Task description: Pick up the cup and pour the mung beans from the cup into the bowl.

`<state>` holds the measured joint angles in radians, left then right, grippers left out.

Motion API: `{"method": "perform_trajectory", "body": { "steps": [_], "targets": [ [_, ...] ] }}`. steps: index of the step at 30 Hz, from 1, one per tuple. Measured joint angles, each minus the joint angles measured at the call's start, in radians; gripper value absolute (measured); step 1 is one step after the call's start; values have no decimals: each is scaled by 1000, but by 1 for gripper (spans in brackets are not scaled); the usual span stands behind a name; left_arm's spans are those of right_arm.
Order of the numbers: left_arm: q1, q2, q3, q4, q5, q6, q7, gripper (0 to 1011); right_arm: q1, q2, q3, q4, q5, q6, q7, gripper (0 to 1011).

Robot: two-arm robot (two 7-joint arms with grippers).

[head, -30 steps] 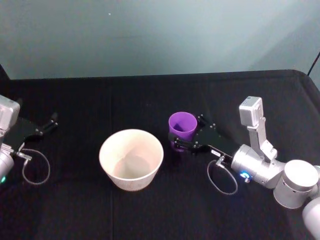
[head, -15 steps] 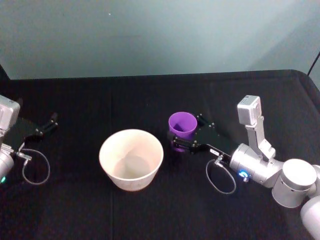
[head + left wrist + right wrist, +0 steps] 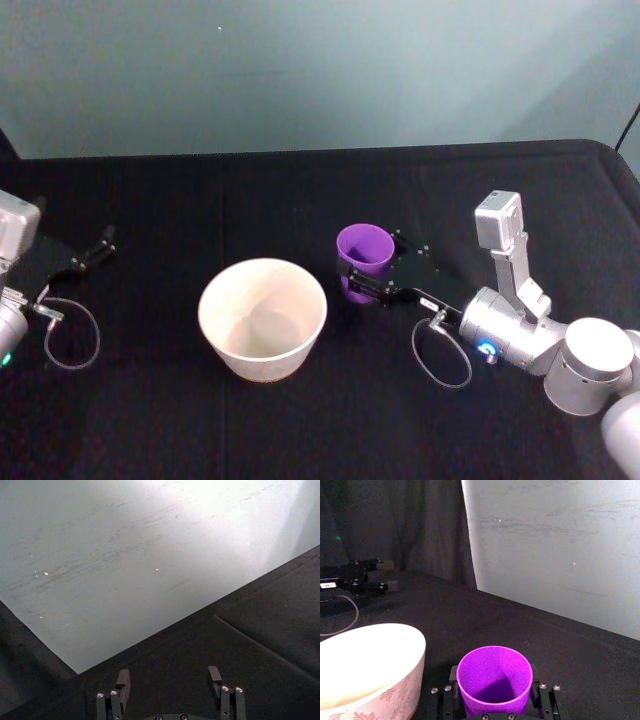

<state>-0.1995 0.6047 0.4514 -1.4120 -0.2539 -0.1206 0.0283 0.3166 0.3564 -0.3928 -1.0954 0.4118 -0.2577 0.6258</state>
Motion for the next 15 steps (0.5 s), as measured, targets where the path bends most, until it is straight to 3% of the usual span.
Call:
{"method": "perform_trajectory", "body": {
  "steps": [15],
  "targets": [
    [0, 0, 0, 0, 0, 0, 0, 1011, 0, 1, 0, -1, 1, -1, 0, 728]
  ]
}}
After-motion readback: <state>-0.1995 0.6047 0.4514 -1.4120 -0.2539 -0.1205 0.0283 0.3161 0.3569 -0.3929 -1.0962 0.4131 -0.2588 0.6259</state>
